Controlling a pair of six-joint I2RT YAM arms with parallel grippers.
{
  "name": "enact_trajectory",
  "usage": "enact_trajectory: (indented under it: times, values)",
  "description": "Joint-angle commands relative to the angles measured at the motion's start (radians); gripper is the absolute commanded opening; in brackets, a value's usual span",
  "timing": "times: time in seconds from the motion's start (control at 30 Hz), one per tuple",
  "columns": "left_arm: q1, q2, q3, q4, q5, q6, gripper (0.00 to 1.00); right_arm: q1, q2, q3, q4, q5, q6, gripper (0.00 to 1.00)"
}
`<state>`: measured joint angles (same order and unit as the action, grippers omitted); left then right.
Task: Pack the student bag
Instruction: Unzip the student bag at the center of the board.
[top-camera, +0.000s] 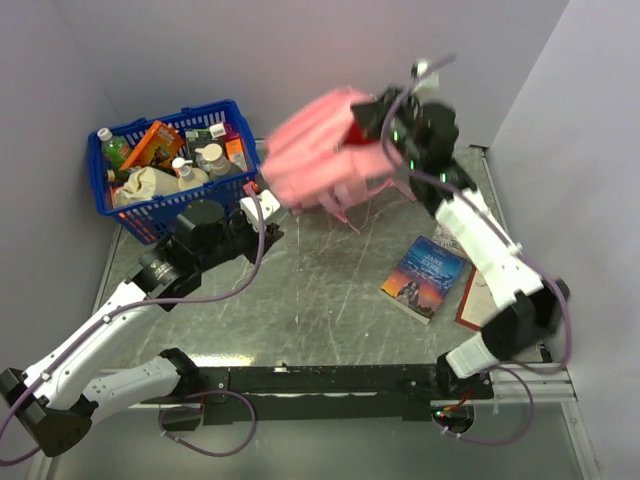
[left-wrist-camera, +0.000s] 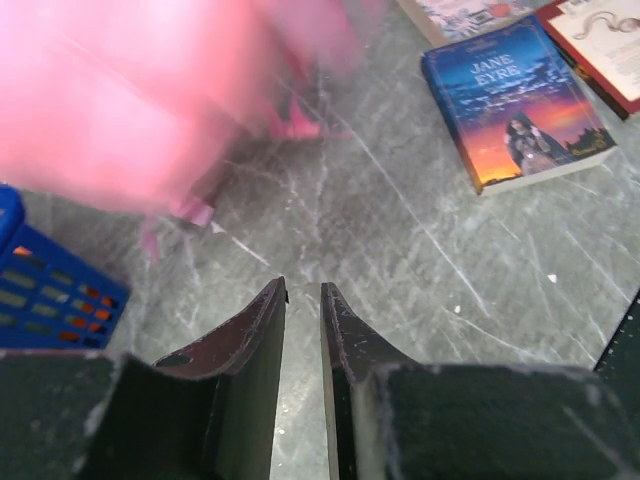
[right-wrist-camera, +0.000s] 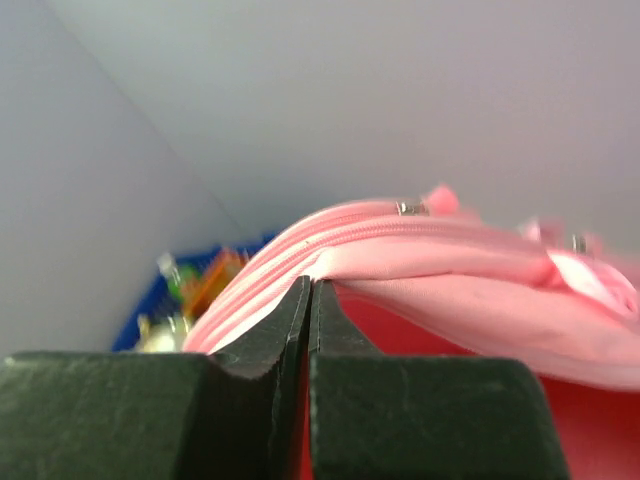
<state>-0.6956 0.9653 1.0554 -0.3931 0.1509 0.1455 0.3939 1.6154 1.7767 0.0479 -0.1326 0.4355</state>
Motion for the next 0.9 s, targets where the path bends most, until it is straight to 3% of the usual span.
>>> enact_trajectory:
  times: [0.0, 0.07, 0.17, 0.23, 0.3, 0.5, 0.8, 0.87]
  values:
    - [0.015, -0.045, 0.02, 0.02, -0.033, 0.012, 0.26, 0.081, -0.378, -0.534, 0.399, 0.054, -0.006, 0.0]
    - [0.016, -0.054, -0.009, 0.007, -0.024, 0.006, 0.26, 0.184, -0.465, -0.684, 0.353, 0.094, -0.023, 0.0]
    - [0.011, -0.039, -0.04, -0.015, 0.047, -0.018, 0.27, 0.256, -0.499, -0.925, 0.359, 0.096, 0.078, 0.0]
    - [-0.019, -0.016, -0.066, -0.038, 0.07, -0.037, 0.31, 0.275, -0.494, -1.072, 0.412, 0.097, 0.193, 0.0]
    - [-0.045, 0.033, -0.089, -0.088, 0.073, -0.064, 0.41, 0.302, -0.483, -1.149, 0.489, 0.106, 0.262, 0.0]
    - [-0.053, 0.133, -0.141, -0.109, 0.133, -0.046, 0.43, 0.318, -0.44, -1.16, 0.55, 0.116, 0.35, 0.0]
    - [-0.051, 0.088, -0.35, 0.143, 0.125, -0.122, 0.39, 0.273, -0.417, -1.169, 0.583, 0.065, 0.433, 0.0]
    - [-0.051, 0.098, -0.367, 0.215, 0.098, -0.197, 0.36, 0.273, -0.41, -1.174, 0.604, 0.05, 0.439, 0.0]
